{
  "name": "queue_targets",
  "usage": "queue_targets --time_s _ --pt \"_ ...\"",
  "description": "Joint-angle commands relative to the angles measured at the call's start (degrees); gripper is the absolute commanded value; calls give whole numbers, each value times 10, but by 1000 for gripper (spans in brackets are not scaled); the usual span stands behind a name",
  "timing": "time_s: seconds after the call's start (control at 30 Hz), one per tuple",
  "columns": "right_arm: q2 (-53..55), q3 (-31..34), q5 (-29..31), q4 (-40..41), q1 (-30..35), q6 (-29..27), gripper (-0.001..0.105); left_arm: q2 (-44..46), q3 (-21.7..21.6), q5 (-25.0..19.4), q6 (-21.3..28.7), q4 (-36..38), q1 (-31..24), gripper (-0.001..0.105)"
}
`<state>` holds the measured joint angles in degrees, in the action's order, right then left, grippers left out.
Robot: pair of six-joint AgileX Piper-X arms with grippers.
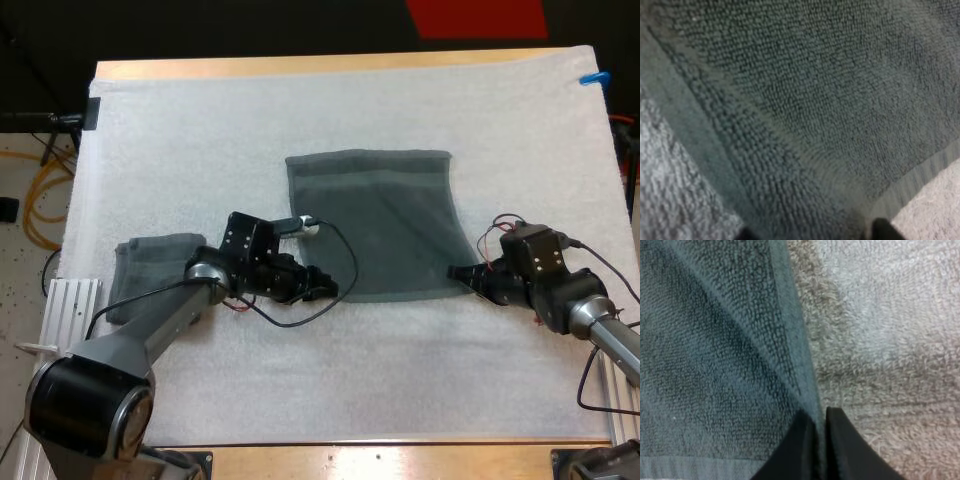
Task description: Pick towel from pile fold and stack
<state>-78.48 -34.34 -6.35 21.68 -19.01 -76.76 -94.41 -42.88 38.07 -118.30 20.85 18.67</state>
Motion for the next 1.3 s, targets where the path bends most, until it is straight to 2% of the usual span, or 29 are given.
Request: queue_targets --time_s 0.0,0.17,0.23,0.37,0.47,0.63,0.67,0.73,0.83,0.93,1.03,1.13,1.27 --pt "3 -3 -4 7 0 -7 0 -1 1 4 -2 -5 3 33" --pt "3 -3 -4 16 0 -7 0 -1 1 -1 -2 -5 3 14" --pt "3 -3 -4 16 0 -16 0 -1 1 -1 -2 -5 3 0" --pt "13 -6 -4 31 0 -21 0 7 1 9 -1 6 3 0" --pt "44 -11 -4 59 0 -22 0 36 1 15 11 41 3 0" --pt "122 -10 -6 117 -17 -21 0 114 3 16 58 160 5 0" --pt "130 -10 -7 125 -24 -20 0 117 4 16 60 165 6 0" --pt "158 -10 -8 158 -48 -17 0 153 14 13 77 217 20 0" --pt "187 -10 -8 194 -82 2 0 189 35 12 78 254 53 0" --pt "213 -10 -8 240 -108 37 0 221 59 -6 59 281 87 0" --pt "231 -10 -8 283 -127 55 0 255 85 -35 35 287 109 0" --pt "234 -10 -10 307 -140 63 0 283 108 -35 16 272 111 0" --pt "232 -9 -9 290 -138 79 0 285 119 -35 -11 226 104 0"
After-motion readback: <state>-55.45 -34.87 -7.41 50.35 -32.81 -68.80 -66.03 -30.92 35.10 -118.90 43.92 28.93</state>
